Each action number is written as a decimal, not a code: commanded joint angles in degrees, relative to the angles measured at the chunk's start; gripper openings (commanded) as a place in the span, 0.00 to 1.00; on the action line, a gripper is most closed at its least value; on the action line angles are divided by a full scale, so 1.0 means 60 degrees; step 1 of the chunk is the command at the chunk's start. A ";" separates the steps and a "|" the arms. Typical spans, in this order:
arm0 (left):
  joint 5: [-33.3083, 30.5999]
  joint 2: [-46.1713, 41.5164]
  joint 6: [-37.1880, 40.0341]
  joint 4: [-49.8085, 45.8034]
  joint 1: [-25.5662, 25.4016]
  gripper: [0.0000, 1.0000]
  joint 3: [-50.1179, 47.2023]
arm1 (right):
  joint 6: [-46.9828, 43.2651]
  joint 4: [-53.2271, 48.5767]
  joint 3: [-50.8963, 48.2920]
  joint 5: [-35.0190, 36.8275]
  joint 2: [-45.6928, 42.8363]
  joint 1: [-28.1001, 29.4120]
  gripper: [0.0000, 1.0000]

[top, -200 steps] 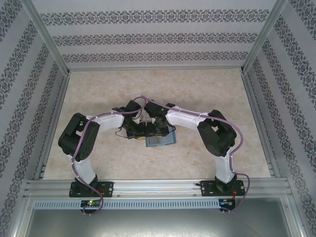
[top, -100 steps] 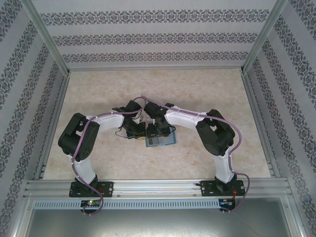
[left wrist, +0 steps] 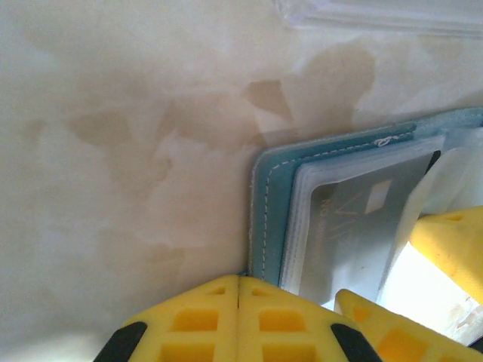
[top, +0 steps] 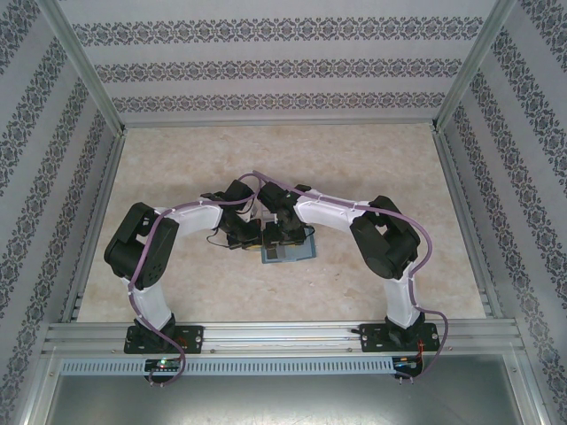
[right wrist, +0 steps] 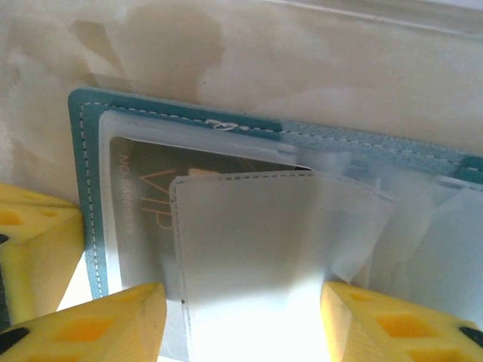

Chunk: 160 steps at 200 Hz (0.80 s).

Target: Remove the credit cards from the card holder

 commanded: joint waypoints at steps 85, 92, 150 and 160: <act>-0.0057 0.0075 0.0138 -0.0398 -0.0147 0.00 -0.0166 | -0.0187 -0.0494 0.0048 0.0229 -0.0117 0.0119 0.29; -0.0061 0.0075 0.0140 -0.0409 -0.0152 0.00 -0.0149 | -0.0195 -0.0512 0.0034 0.0243 -0.0183 0.0117 0.28; -0.0070 0.0078 0.0174 -0.0484 -0.0147 0.00 -0.0079 | -0.0334 -0.0919 0.0117 0.0517 -0.0582 0.0031 0.31; -0.0076 0.0093 0.0171 -0.0499 -0.0146 0.00 -0.0074 | -0.0371 -0.1021 0.0121 0.0639 -0.0656 0.0004 0.31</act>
